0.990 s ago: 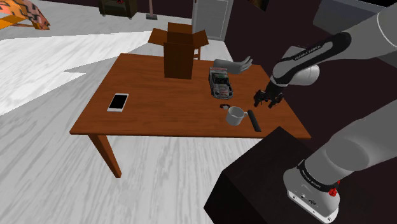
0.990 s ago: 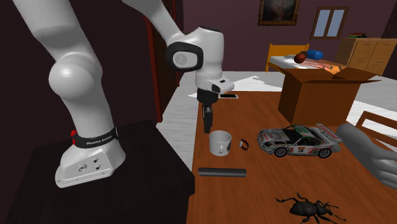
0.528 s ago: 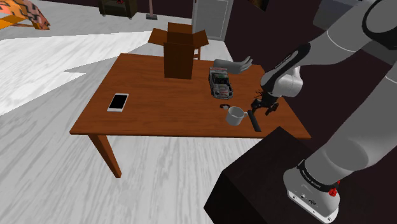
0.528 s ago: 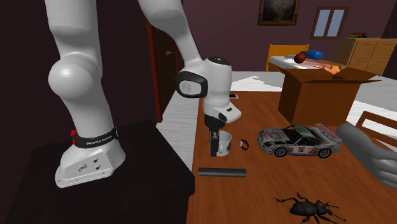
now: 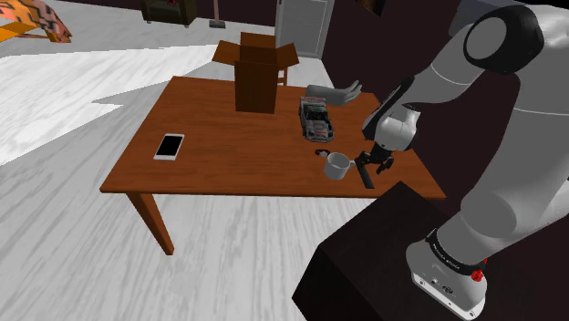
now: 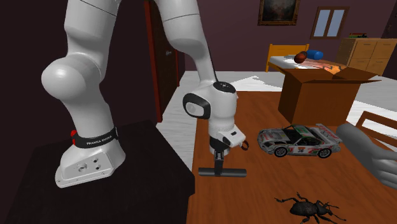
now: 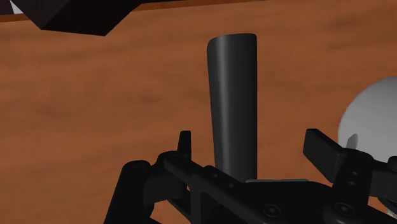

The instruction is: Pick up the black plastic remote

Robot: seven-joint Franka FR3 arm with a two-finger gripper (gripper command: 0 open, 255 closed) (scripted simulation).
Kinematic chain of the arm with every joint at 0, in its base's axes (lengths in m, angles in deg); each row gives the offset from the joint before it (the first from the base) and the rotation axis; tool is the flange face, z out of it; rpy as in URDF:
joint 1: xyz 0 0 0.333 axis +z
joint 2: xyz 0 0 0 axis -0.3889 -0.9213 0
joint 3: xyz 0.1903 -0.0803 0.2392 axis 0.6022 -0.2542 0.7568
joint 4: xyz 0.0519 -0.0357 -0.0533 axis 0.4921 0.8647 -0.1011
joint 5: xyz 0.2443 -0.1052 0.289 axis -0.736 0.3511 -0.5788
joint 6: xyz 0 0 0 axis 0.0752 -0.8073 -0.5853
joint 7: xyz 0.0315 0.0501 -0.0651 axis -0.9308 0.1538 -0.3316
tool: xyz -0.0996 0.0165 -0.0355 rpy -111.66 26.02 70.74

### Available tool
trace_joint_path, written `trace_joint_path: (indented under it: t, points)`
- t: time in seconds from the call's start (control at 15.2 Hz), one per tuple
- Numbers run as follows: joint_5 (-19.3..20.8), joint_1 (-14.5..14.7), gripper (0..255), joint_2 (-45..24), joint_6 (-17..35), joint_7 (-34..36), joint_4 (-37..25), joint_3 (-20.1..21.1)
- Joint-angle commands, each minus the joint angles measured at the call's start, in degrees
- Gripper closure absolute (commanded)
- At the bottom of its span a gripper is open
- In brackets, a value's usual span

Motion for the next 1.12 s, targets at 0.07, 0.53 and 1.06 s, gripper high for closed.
trace_joint_path:
  t: [0.07, 0.53, 1.06]
  points:
    - [-2.4, -2.4, 0, -3.0, 2.1, -2.4, -1.2, 2.6]
    - [-3.2, -3.5, 255, -4.7, 2.9, -3.3, -2.2, 3.7]
    - [-2.1, -2.1, 255, -2.6, 1.8, -2.2, -1.0, 2.3]
